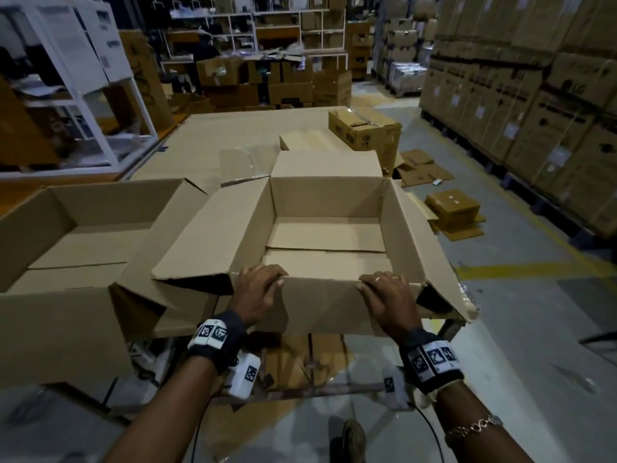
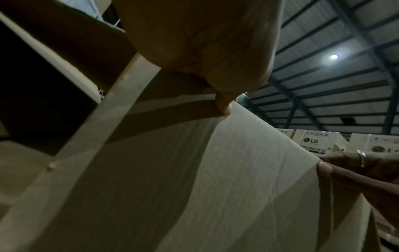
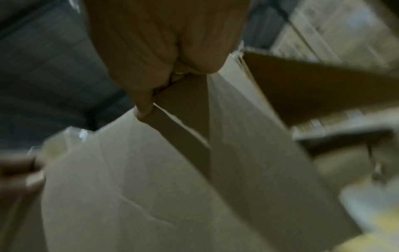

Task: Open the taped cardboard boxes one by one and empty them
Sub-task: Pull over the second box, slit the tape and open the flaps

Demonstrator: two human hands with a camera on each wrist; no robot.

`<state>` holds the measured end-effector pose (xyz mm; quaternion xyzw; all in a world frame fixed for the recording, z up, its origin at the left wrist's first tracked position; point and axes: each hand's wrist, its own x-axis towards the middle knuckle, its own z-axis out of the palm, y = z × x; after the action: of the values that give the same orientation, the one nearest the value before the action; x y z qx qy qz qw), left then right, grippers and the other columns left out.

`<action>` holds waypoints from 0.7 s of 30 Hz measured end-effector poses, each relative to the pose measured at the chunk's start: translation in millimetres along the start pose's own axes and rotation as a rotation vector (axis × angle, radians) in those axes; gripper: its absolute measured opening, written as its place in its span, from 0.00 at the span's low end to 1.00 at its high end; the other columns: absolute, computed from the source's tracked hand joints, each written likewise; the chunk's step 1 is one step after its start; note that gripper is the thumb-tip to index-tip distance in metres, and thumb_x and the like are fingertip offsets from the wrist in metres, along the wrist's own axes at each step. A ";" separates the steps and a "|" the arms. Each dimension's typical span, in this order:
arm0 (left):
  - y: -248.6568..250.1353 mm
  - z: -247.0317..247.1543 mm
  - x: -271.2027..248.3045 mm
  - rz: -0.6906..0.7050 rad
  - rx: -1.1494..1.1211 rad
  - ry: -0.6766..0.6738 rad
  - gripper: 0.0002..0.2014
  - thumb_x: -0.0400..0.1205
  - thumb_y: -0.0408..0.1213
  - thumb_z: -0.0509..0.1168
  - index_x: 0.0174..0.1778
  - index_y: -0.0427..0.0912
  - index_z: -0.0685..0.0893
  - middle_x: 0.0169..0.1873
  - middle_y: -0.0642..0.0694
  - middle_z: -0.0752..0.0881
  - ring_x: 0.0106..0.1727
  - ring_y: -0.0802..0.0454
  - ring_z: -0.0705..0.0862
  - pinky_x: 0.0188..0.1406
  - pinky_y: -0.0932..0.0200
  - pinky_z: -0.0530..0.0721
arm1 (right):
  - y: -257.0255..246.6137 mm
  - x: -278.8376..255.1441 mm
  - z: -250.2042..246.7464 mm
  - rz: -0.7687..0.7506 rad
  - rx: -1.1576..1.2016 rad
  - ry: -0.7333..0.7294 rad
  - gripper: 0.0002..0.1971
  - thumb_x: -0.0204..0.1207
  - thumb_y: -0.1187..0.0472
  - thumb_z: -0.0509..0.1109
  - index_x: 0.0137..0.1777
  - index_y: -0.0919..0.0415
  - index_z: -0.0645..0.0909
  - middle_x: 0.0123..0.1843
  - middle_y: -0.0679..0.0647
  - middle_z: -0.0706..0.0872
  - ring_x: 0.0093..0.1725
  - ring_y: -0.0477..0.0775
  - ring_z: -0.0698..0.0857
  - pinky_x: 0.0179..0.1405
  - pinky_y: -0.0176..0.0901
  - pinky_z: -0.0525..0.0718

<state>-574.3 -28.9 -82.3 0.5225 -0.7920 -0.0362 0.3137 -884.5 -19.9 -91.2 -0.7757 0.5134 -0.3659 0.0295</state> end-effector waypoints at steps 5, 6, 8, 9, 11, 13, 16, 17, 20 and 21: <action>7.1 -0.5 2.9 -0.040 -0.011 0.023 0.06 0.80 0.38 0.62 0.48 0.47 0.85 0.45 0.52 0.88 0.49 0.45 0.84 0.49 0.50 0.68 | -2.9 8.7 -2.2 0.045 0.042 -0.003 0.05 0.82 0.57 0.72 0.52 0.56 0.88 0.45 0.49 0.88 0.47 0.53 0.84 0.52 0.42 0.64; 8.3 -1.4 1.5 -0.039 -0.026 0.028 0.07 0.80 0.39 0.63 0.49 0.48 0.85 0.46 0.52 0.88 0.50 0.46 0.84 0.50 0.49 0.71 | -3.8 6.4 -3.8 0.050 0.058 -0.010 0.05 0.82 0.57 0.72 0.52 0.55 0.87 0.47 0.48 0.88 0.49 0.52 0.84 0.53 0.44 0.67; 11.8 -4.2 -6.5 -0.056 -0.062 0.088 0.07 0.80 0.42 0.65 0.52 0.49 0.86 0.48 0.53 0.88 0.52 0.48 0.84 0.53 0.48 0.76 | -5.1 -2.7 -9.0 0.075 0.090 0.014 0.05 0.82 0.57 0.71 0.55 0.54 0.87 0.51 0.48 0.88 0.52 0.50 0.83 0.56 0.50 0.75; 13.0 -6.3 -13.3 -0.087 -0.055 0.150 0.09 0.80 0.44 0.67 0.53 0.49 0.86 0.50 0.53 0.88 0.53 0.49 0.83 0.54 0.48 0.77 | -5.8 -9.8 -13.4 0.099 0.100 0.049 0.06 0.82 0.58 0.71 0.57 0.54 0.87 0.54 0.48 0.87 0.54 0.50 0.83 0.58 0.52 0.77; 13.6 -12.4 -28.8 -0.197 0.010 0.297 0.13 0.78 0.46 0.70 0.56 0.46 0.86 0.51 0.48 0.87 0.54 0.46 0.81 0.56 0.46 0.78 | -7.0 -27.4 -26.8 0.156 0.096 0.154 0.09 0.82 0.59 0.72 0.60 0.55 0.86 0.60 0.50 0.85 0.59 0.48 0.80 0.62 0.52 0.77; 10.5 -18.9 -43.2 -0.298 0.091 0.389 0.16 0.78 0.46 0.72 0.57 0.41 0.86 0.51 0.40 0.85 0.55 0.38 0.80 0.56 0.41 0.80 | -5.8 -45.9 -40.7 0.215 0.117 0.274 0.10 0.80 0.58 0.72 0.61 0.55 0.86 0.60 0.50 0.84 0.59 0.45 0.79 0.62 0.52 0.79; 3.5 -26.6 -55.9 -0.496 0.110 0.389 0.21 0.79 0.47 0.76 0.62 0.40 0.83 0.57 0.33 0.80 0.58 0.32 0.78 0.59 0.36 0.79 | 0.9 -67.9 -50.5 0.404 0.184 0.382 0.15 0.79 0.52 0.72 0.65 0.49 0.84 0.56 0.45 0.86 0.55 0.44 0.85 0.59 0.57 0.84; 1.9 -28.8 -56.5 -0.588 0.058 0.365 0.24 0.79 0.50 0.75 0.66 0.42 0.80 0.60 0.33 0.79 0.61 0.31 0.78 0.61 0.35 0.79 | 6.0 -71.6 -50.2 0.496 0.229 0.382 0.18 0.79 0.50 0.73 0.68 0.47 0.82 0.55 0.44 0.87 0.56 0.45 0.85 0.59 0.57 0.85; -4.2 -32.9 -54.0 -0.785 -0.109 0.294 0.33 0.82 0.59 0.68 0.79 0.49 0.68 0.69 0.32 0.76 0.68 0.30 0.77 0.64 0.34 0.78 | 22.9 -74.9 -46.2 0.775 0.384 0.248 0.36 0.75 0.35 0.71 0.82 0.37 0.65 0.67 0.47 0.85 0.71 0.55 0.79 0.68 0.56 0.83; -8.5 -33.7 -51.5 -0.786 -0.139 0.289 0.35 0.83 0.60 0.66 0.82 0.49 0.65 0.72 0.33 0.76 0.71 0.30 0.76 0.66 0.34 0.76 | 27.5 -73.3 -45.0 0.808 0.408 0.206 0.40 0.74 0.31 0.69 0.84 0.36 0.58 0.72 0.49 0.83 0.75 0.57 0.77 0.72 0.58 0.80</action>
<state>-536.1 20.2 -82.2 0.7621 -0.4760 -0.1326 0.4183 -947.9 42.0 -109.4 -0.4513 0.6922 -0.4938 0.2708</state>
